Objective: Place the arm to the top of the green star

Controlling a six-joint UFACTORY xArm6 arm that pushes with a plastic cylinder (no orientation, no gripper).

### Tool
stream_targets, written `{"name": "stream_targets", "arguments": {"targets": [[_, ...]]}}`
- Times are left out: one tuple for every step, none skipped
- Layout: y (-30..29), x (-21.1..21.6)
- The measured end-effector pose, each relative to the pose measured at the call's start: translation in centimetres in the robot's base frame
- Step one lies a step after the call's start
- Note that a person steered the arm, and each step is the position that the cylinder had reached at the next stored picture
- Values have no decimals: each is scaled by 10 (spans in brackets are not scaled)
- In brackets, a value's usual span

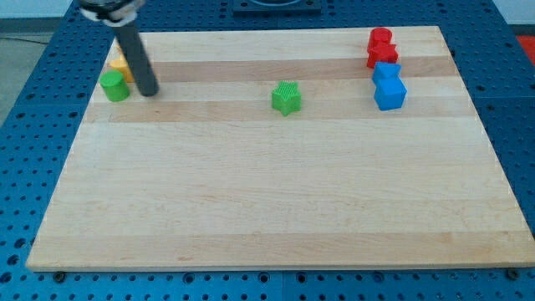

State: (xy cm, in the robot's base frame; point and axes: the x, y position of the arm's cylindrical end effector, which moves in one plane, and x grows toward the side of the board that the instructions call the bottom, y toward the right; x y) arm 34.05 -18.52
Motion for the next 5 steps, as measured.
{"name": "stream_targets", "arguments": {"targets": [[62,-20],[121,-41],[172,-48],[190,-50],[210,-50]]}}
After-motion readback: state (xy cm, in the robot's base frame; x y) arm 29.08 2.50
